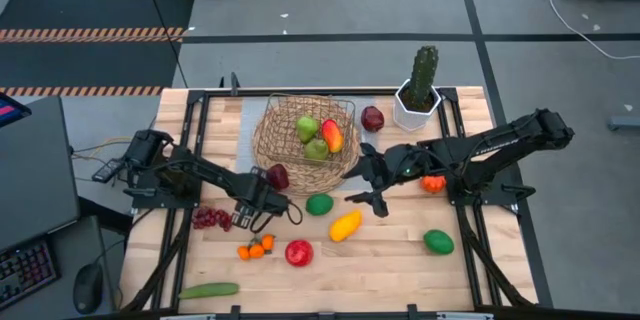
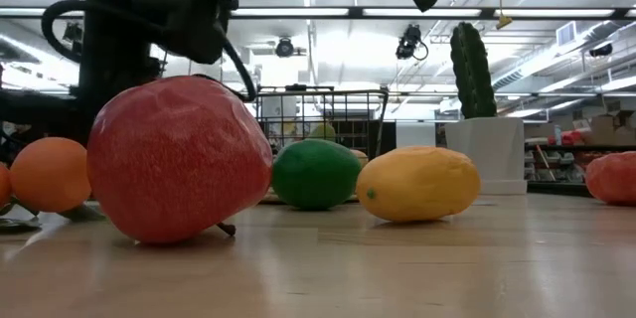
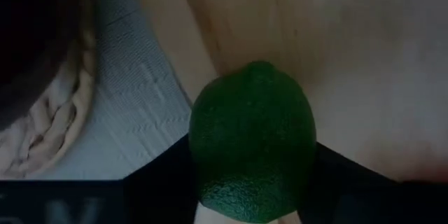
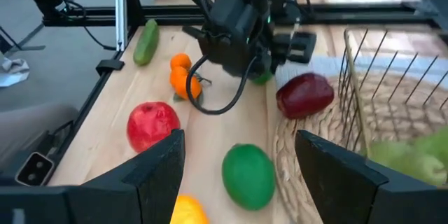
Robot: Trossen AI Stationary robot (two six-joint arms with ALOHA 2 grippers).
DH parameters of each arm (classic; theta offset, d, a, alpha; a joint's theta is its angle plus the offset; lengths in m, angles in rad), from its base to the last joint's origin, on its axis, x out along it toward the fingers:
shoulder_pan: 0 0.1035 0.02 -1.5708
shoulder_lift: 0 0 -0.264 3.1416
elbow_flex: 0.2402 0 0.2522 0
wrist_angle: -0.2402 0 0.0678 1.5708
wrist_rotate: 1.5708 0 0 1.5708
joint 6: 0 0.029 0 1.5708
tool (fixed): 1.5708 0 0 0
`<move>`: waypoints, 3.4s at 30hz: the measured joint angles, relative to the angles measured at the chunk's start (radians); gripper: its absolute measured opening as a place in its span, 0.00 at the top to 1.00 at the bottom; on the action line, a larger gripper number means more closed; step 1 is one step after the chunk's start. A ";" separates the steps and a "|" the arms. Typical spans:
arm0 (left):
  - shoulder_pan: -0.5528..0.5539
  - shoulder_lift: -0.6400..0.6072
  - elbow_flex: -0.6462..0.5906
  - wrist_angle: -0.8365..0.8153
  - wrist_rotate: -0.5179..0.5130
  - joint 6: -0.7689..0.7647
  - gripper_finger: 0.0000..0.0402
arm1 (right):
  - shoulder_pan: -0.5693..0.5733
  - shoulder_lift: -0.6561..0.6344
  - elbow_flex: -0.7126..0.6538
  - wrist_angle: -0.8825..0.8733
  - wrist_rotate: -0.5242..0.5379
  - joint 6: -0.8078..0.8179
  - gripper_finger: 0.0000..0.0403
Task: Build produce basket
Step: Put the top left green lime into the gold wire basket, then put the purple grapes into the gold wire basket
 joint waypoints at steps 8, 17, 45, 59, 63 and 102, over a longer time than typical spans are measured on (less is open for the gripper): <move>-0.031 0.000 0.270 -0.322 -0.105 -0.066 0.58 | 0.000 0.000 0.000 -0.074 0.039 0.041 0.32; 0.063 -0.002 0.679 -0.382 -0.463 0.092 0.54 | 0.000 0.000 0.001 -0.095 0.047 0.042 0.32; 0.411 0.002 0.768 -0.188 -0.437 0.114 0.46 | -0.015 0.000 -0.027 -0.242 0.087 0.064 0.32; 0.411 0.003 0.768 -0.219 -0.410 0.037 0.14 | -0.015 0.000 -0.027 -0.233 0.087 0.064 0.32; 0.391 0.003 0.768 -0.265 -0.306 0.016 0.12 | -0.014 0.000 -0.027 -0.233 0.083 0.064 0.32; -0.278 -0.184 0.113 -0.351 0.148 -0.917 0.18 | -0.013 0.000 -0.027 -0.200 0.082 0.037 0.32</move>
